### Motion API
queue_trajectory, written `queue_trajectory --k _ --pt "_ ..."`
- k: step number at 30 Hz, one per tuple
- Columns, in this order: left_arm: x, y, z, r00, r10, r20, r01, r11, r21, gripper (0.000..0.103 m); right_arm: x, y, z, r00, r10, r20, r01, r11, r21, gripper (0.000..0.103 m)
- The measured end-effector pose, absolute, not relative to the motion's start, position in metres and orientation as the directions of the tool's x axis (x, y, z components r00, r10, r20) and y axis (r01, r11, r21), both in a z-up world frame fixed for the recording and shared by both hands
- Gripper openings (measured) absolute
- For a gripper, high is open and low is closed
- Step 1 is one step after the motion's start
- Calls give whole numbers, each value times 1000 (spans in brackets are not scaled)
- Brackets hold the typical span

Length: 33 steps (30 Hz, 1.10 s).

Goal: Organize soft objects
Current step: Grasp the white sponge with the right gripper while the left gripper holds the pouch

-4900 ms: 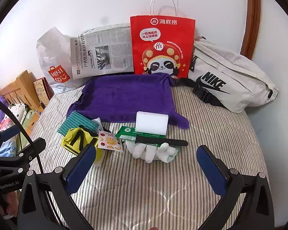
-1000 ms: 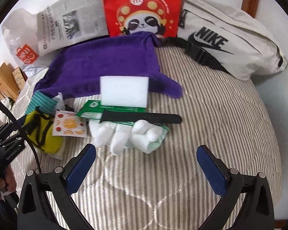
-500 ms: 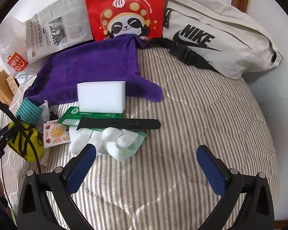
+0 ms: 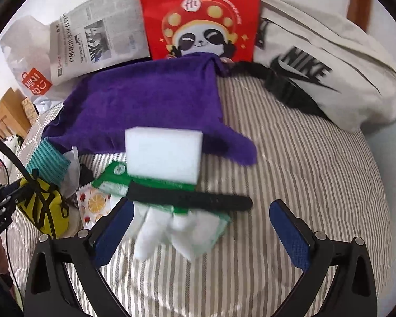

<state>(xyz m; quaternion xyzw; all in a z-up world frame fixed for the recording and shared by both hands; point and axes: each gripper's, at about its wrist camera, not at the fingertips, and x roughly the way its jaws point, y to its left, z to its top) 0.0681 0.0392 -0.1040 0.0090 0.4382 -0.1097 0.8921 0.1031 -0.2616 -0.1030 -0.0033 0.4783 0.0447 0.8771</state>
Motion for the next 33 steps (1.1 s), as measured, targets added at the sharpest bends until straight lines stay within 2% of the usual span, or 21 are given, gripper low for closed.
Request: queue_trajectory --k 10,18,20,21,22,33 --pt "70 38 -110 582 -199 -789 206 974 -94 26 146 -234 -116 490 164 -856 -61 986 153 102" --pt "73 39 -111 582 -217 -784 206 972 -116 26 177 -225 -135 460 104 -882 8 993 121 102" --pt "73 41 -111 582 -222 -782 205 971 -124 26 179 -228 -138 463 122 -878 7 990 141 99" --pt "73 41 -111 582 -223 -782 205 971 -125 26 179 -228 -138 466 130 -875 5 989 150 88" --pt "73 42 -111 581 -225 -782 206 970 -127 26 180 -228 -138 468 136 -873 4 988 156 83" --pt "66 60 -92 614 -238 -753 182 971 -158 26 154 -231 -96 545 149 -825 -32 987 158 83"
